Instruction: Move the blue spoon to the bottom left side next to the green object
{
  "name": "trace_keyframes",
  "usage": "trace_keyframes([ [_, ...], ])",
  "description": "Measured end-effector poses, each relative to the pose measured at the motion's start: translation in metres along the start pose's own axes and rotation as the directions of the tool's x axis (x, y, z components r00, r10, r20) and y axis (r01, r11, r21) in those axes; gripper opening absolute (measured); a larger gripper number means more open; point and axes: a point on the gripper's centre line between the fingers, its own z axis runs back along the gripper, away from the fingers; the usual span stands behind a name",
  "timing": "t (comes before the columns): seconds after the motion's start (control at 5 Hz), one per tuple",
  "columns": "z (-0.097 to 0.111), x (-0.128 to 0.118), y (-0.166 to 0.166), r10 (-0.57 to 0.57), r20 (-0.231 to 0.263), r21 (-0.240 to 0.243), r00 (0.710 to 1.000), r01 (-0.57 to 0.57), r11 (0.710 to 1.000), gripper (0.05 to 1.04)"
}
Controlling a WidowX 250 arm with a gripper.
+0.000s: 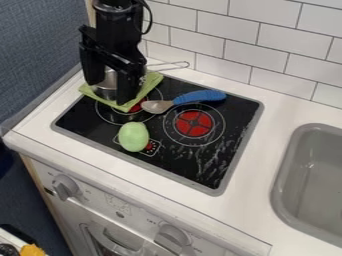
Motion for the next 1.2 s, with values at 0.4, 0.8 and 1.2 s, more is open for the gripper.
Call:
trace_keyframes([
  [0.4,-0.002,0.027,-0.011,-0.219,-0.008,0.029,0.976,0.219,0.975,1.0],
  [0.8,0.001,0.094,-0.037,-0.524,0.17,0.104,0.834,0.514,0.852,1.0],
  [1.2,-0.027,0.141,-0.054,-0.604,0.27,0.063,0.749,0.613,0.788,1.0],
])
